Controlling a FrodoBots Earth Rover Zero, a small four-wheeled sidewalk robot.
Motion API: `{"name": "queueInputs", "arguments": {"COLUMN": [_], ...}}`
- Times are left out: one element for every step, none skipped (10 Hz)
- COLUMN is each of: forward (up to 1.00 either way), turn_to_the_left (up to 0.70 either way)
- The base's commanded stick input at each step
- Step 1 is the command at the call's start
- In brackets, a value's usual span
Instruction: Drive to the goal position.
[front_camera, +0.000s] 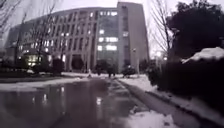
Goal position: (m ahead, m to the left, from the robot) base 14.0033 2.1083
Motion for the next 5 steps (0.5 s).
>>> {"name": "queueInputs", "arguments": {"forward": [1.0,1.0,1.0,1.0,1.0], "turn_to_the_left": [0.0,0.0,0.0,0.0,0.0]}}
